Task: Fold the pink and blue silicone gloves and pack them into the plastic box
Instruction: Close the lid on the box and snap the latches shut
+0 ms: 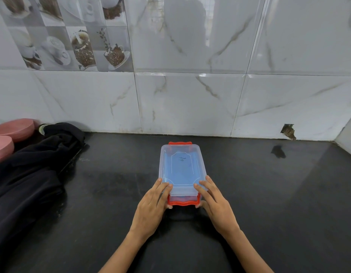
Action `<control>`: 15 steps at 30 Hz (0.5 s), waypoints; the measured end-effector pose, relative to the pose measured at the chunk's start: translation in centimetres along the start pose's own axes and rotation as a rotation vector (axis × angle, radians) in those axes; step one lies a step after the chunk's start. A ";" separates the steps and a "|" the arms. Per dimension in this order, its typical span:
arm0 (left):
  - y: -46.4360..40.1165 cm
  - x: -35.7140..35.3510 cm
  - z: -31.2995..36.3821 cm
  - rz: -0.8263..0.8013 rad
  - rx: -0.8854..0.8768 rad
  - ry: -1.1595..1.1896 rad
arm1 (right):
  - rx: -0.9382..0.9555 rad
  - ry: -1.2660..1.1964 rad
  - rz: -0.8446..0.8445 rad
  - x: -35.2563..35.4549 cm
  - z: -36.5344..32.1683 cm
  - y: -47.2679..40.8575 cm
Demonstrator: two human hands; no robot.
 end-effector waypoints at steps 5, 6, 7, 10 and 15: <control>-0.2 0.3 -0.2 0.029 0.044 0.094 | -0.035 -0.070 0.026 0.4 0.2 -0.3; -0.2 0.4 -0.2 0.057 0.073 0.126 | -0.062 -0.094 0.048 0.4 0.2 -0.4; -0.3 0.4 -0.2 0.095 0.108 0.159 | -0.088 -0.121 0.071 0.4 0.2 -0.5; -0.3 0.2 0.1 0.177 0.240 0.280 | -0.152 -0.227 0.115 0.2 0.1 -0.3; -0.2 -0.3 0.2 0.214 0.340 0.388 | -0.220 -0.427 0.151 -0.1 0.6 -0.1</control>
Point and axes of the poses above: each hand's wrist, its own y-axis away from the middle knuckle, its own x-axis out of the back of the hand, z = x × y, the point moved 7 cm from there along -y, towards the middle knuckle, and after that the axes turned 5 degrees about -x, right-handed, at the moved point
